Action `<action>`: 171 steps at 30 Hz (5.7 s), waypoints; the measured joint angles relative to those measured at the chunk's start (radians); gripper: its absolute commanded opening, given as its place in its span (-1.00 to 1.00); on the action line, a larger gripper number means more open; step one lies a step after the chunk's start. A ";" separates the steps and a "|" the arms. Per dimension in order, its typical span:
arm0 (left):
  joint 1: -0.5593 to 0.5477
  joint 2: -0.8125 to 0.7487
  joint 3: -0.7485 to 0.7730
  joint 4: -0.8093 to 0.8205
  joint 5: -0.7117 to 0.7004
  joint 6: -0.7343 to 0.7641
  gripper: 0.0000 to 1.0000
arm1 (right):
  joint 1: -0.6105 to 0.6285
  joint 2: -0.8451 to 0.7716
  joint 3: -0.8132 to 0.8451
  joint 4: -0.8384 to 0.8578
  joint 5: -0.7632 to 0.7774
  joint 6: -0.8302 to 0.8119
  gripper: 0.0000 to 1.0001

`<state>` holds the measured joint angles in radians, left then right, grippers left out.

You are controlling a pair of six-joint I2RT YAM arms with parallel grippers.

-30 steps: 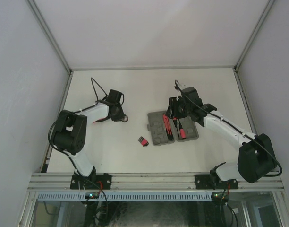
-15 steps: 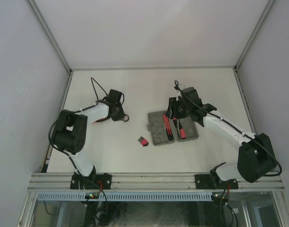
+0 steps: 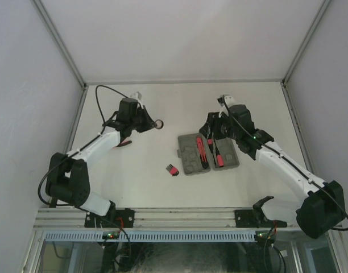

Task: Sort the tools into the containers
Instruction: Pick up the engineering item from the center of the board.

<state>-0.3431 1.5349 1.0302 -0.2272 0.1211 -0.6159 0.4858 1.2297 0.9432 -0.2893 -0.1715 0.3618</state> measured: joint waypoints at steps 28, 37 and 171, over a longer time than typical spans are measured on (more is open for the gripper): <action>-0.109 -0.254 -0.001 0.439 0.360 -0.177 -0.99 | -0.004 -0.154 -0.015 0.421 -0.364 0.223 0.58; -0.128 -0.254 -0.001 0.501 0.405 -0.310 -1.00 | 0.106 -0.190 -0.038 0.516 -0.352 0.035 0.55; -0.203 -0.193 -0.051 0.925 0.746 -0.516 -0.20 | 0.097 -0.416 -0.130 0.537 -0.468 -0.624 -0.40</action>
<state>-0.5457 1.3415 0.9787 0.6983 0.8673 -1.1316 0.5827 0.8135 0.8127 0.2474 -0.6399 -0.2626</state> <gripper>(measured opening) 0.401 0.422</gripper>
